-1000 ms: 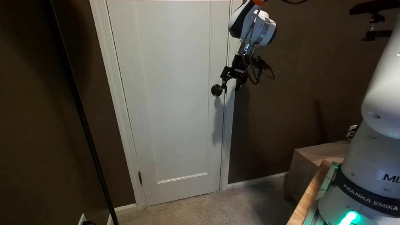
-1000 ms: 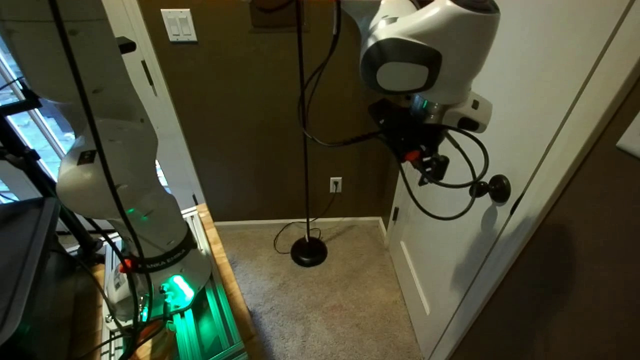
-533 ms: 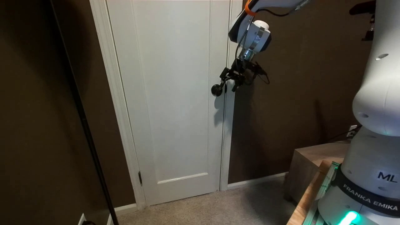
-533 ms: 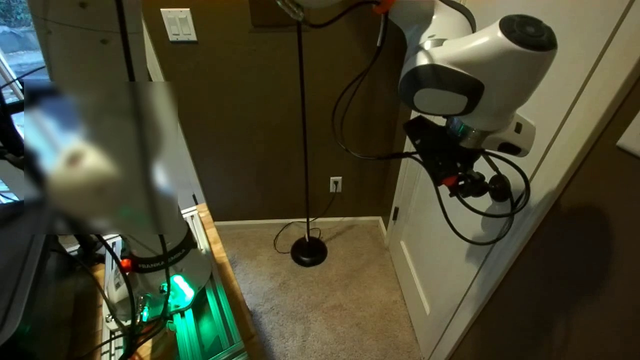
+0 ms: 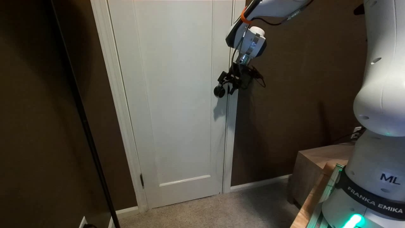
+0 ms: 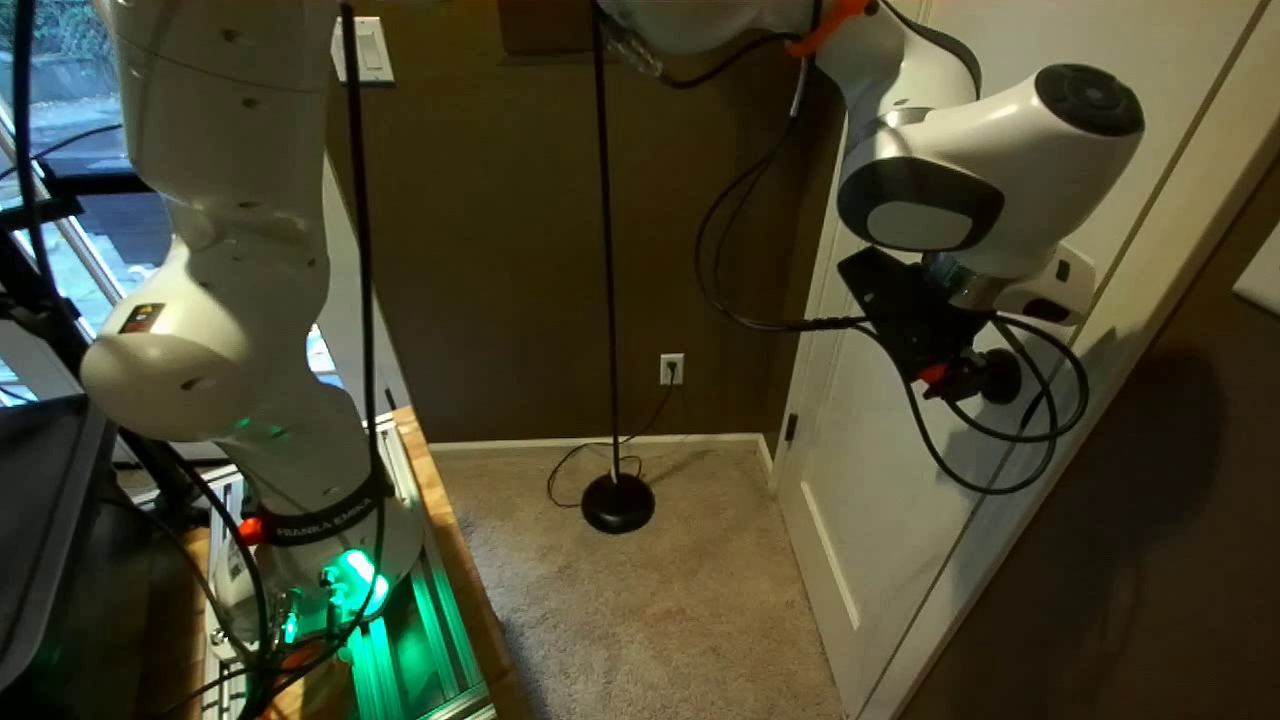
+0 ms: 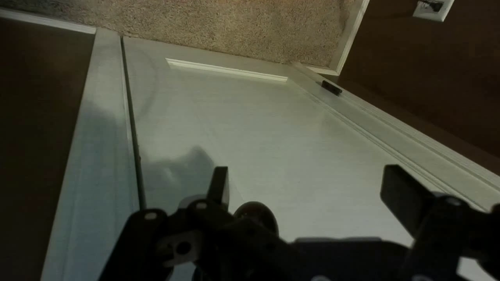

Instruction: Open the white door.

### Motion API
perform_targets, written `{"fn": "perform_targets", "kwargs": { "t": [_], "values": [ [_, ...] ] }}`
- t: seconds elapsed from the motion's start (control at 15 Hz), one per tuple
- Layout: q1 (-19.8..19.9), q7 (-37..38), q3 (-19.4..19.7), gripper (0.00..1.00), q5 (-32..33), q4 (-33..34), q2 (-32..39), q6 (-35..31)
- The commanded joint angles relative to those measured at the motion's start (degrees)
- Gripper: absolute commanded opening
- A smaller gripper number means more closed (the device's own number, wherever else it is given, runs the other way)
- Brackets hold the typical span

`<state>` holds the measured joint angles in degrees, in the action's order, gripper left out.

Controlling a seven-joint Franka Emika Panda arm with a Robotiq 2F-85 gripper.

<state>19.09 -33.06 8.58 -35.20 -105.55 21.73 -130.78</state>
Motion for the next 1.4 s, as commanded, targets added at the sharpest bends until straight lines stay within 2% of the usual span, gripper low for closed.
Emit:
{"fn": "perform_targets", "kwargs": {
  "t": [0.0, 0.33, 0.4, 0.47, 0.53, 0.67, 0.73, 0.8, 0.93, 1.0, 1.13, 1.2, 1.33],
  "values": [
    [1.69, 1.58, -1.69, 1.0, -0.78, 3.47, 3.01, -2.07],
    [2.4, 4.35, -3.21, 1.0, -1.31, 3.01, 4.19, -7.24],
    [2.54, 4.72, -3.63, 0.96, -1.63, 2.82, 4.37, -8.19],
    [2.6, 5.19, -3.99, 0.8, -1.78, 2.52, 4.4, -9.05],
    [2.73, 5.36, -4.44, 0.72, -2.03, 2.4, 4.51, -10.0],
    [2.81, 5.35, -5.2, 0.64, -2.55, 2.01, 4.51, -13.14],
    [2.9, 5.89, -5.52, 0.55, -2.68, 1.94, 4.52, -13.96],
    [2.91, 6.21, -5.76, 0.63, -2.57, 1.86, 4.58, -15.07],
    [3.0, 7.98, -5.95, 0.7, -2.26, 1.77, 4.76, -15.76],
    [3.02, 8.75, -6.02, 0.63, -2.13, 1.7, 4.81, -15.92],
    [2.75, 10.33, -5.85, 0.61, -1.43, 1.28, 4.86, -16.21],
    [2.6, 10.84, -5.79, 0.46, -1.21, 1.04, 4.81, -16.35],
    [2.38, 11.55, -5.71, 0.34, -0.98, 0.65, 4.66, -16.96]
  ]
}}
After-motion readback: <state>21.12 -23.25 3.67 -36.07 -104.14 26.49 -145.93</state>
